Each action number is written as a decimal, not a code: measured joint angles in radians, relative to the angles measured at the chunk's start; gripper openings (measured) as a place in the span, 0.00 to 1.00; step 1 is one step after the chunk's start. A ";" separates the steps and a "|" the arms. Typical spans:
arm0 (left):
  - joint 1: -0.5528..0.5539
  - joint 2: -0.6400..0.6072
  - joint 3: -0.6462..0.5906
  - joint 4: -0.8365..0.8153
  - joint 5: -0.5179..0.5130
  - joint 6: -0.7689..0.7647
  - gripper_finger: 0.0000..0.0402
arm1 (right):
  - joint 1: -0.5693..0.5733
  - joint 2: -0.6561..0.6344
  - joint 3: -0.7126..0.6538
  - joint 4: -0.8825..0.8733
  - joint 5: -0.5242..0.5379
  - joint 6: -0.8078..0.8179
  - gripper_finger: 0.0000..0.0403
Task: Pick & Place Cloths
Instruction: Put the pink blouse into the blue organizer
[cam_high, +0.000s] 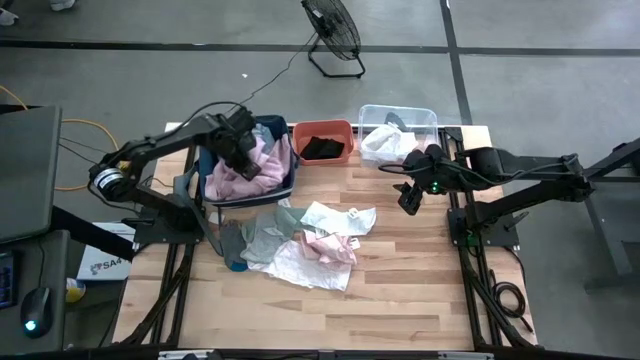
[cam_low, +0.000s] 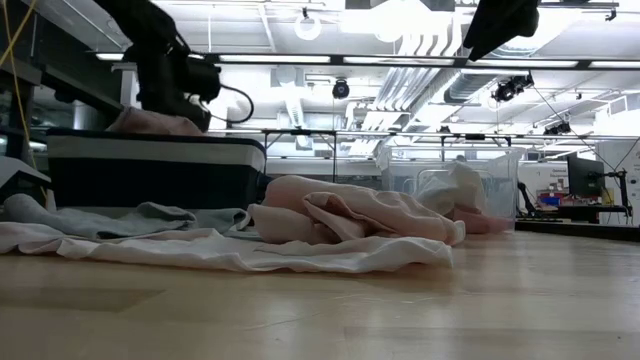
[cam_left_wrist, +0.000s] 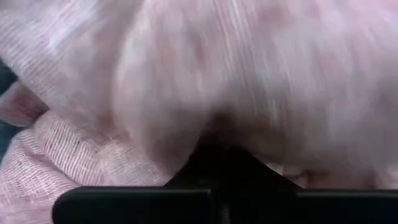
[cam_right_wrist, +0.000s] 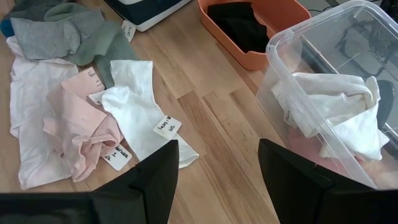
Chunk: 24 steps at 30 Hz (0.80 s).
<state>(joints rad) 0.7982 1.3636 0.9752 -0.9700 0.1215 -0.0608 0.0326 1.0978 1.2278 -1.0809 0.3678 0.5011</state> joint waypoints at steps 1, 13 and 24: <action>0.000 0.000 -0.013 0.010 0.000 0.000 0.00 | 0.000 0.000 0.000 0.000 0.000 0.000 0.53; 0.000 0.001 0.003 -0.017 -0.011 0.033 0.06 | 0.000 0.000 0.000 0.000 0.000 0.001 0.53; 0.000 0.002 0.205 -0.139 -0.071 0.080 0.08 | 0.000 0.000 0.000 0.000 -0.001 0.003 0.53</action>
<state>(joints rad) 0.7979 1.3651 1.1800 -1.1093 0.0508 0.0190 0.0327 1.0977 1.2277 -1.0805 0.3672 0.5037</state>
